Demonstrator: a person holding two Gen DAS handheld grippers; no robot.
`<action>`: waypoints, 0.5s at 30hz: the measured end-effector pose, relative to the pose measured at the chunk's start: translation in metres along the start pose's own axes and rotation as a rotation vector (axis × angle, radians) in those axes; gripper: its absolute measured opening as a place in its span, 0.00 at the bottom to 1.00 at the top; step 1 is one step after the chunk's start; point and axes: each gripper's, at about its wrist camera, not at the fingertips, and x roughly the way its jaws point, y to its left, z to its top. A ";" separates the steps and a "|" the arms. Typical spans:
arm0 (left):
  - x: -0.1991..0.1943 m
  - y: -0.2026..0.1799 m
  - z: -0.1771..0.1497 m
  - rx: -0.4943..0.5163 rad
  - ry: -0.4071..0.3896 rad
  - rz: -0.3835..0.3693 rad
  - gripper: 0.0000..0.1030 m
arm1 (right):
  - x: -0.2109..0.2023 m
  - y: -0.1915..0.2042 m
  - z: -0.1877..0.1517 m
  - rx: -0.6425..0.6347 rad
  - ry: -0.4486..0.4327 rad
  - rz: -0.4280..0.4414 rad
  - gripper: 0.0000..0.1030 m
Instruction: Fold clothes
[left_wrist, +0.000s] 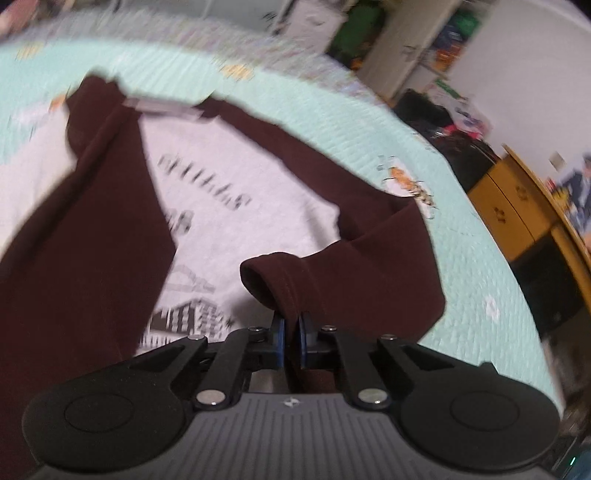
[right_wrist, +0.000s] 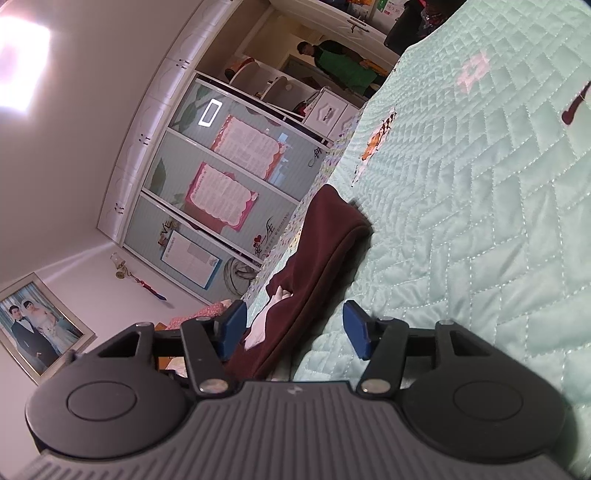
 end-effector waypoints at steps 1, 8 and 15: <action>-0.003 -0.003 0.000 0.020 -0.009 -0.004 0.06 | 0.000 0.000 0.000 0.000 0.000 0.000 0.57; -0.022 -0.023 0.001 0.152 -0.069 -0.010 0.06 | 0.001 0.000 0.001 0.002 0.000 0.000 0.57; -0.045 -0.035 0.009 0.217 -0.157 -0.028 0.06 | 0.002 -0.003 0.002 0.014 -0.005 0.011 0.57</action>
